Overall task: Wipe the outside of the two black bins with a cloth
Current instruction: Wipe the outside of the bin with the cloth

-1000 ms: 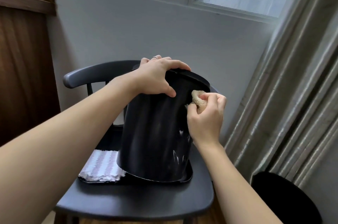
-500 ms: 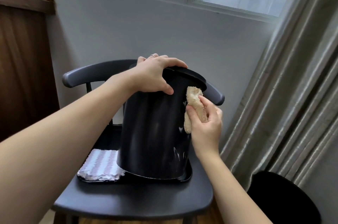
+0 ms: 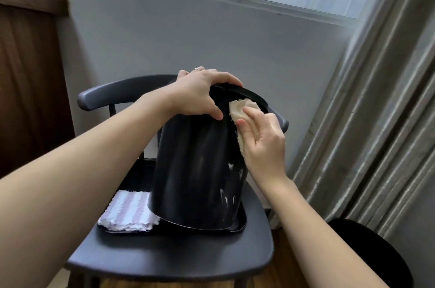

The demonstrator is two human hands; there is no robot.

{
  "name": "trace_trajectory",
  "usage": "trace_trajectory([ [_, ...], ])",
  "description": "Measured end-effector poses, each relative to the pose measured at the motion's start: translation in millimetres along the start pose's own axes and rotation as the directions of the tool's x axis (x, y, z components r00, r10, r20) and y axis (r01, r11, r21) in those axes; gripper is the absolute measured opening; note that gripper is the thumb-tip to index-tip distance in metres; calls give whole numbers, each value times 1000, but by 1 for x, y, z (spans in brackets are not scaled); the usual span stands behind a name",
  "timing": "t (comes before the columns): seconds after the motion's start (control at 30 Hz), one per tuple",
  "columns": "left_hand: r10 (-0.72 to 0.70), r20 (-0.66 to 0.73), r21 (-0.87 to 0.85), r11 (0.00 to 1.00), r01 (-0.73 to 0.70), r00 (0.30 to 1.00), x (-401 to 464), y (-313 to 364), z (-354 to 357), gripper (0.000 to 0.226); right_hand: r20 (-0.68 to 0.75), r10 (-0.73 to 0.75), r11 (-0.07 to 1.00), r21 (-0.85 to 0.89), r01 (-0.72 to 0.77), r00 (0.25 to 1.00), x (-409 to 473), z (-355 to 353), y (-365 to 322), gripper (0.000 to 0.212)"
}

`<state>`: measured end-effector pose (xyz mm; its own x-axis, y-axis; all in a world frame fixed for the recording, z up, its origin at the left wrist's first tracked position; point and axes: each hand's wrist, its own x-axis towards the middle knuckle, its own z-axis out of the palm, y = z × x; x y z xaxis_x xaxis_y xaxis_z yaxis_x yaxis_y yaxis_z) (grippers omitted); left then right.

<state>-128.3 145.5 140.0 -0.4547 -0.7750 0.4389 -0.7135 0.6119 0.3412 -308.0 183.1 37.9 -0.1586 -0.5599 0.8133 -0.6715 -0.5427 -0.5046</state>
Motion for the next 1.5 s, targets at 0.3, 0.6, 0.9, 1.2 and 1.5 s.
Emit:
trace_trajectory([
  [0.3,-11,-48,-51,999,9,999,2,0,2,57,-23,31,999,45,-30,999,10,-6,0,33],
  [0.6,-13,1,132,991,13,1000,14,18,9,66,18,146,989,-2,-146,989,7,0,-2,35],
  [0.9,-46,35,-34,998,47,998,13,2,-1,71,57,9,998,-56,-6,998,26,-7,-1,32],
  [1.2,-28,132,-77,996,38,991,7,1,-12,76,188,-200,962,-150,229,962,16,-17,0,35],
  [1.5,-34,154,-101,994,50,988,4,-4,-15,78,211,-263,939,-167,300,941,4,-12,-6,34],
])
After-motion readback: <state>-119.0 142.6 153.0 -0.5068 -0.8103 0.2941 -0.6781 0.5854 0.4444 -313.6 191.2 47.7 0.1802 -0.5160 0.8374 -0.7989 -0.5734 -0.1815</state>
